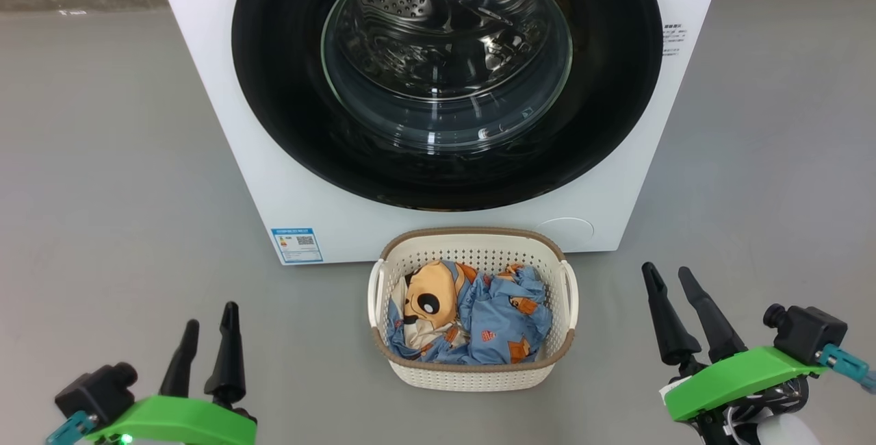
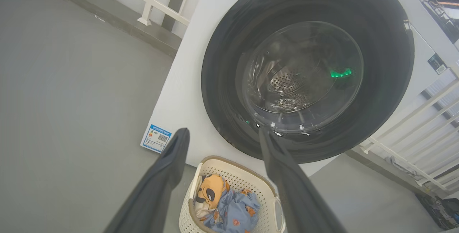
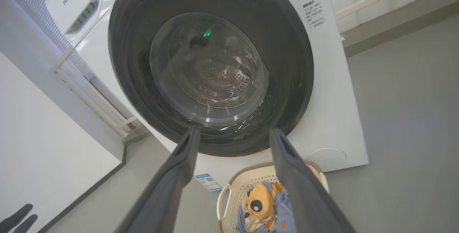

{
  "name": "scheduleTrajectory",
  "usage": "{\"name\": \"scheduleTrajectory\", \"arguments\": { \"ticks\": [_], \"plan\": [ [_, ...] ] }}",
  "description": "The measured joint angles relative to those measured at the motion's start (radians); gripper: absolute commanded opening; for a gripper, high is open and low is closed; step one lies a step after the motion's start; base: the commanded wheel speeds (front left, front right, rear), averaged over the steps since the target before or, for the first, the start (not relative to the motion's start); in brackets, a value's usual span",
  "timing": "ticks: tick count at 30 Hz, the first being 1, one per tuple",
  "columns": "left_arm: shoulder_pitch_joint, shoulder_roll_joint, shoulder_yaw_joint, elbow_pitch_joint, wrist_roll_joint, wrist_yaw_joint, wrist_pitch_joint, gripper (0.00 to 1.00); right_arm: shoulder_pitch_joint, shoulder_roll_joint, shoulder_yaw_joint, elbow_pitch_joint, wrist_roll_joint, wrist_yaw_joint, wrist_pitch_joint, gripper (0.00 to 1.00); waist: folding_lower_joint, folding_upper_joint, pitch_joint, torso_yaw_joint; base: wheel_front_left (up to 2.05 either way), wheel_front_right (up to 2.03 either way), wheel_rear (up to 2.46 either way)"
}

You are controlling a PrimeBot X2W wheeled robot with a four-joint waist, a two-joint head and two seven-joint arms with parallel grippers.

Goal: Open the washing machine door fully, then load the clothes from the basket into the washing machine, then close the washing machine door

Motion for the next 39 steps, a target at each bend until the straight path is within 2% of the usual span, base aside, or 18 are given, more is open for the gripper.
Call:
{"name": "scheduleTrajectory", "arguments": {
  "ticks": [4, 21, 33, 39],
  "plan": [
    [-0.005, -0.003, 0.002, 0.002, 0.081, 0.001, -0.015, 1.00, -0.008, 0.002, -0.004, 0.033, -0.059, 0.000, -0.012, 1.00, 0.0000, 0.0001, -0.001, 0.001, 0.00, 0.00, 0.00],
    [-0.022, -0.011, 0.004, 0.022, 0.291, -0.004, -0.062, 1.00, -0.041, 0.016, -0.016, 0.102, -0.313, 0.000, -0.058, 1.00, 0.0000, 0.0001, -0.003, 0.004, 0.00, 0.00, 0.00],
    [-0.029, -0.014, 0.000, 0.025, 0.417, -0.008, -0.098, 1.00, -0.056, 0.014, 0.006, 0.113, -0.442, 0.000, -0.092, 1.00, 0.0000, 0.0000, -0.010, 0.006, 0.00, 0.00, 0.00],
    [-0.029, -0.014, -0.002, 0.024, 0.450, -0.008, -0.110, 1.00, -0.060, 0.009, 0.010, 0.117, -0.462, 0.000, -0.100, 1.00, 0.0000, 0.0000, -0.012, 0.006, 0.00, 0.00, 0.00]
  ]
}}
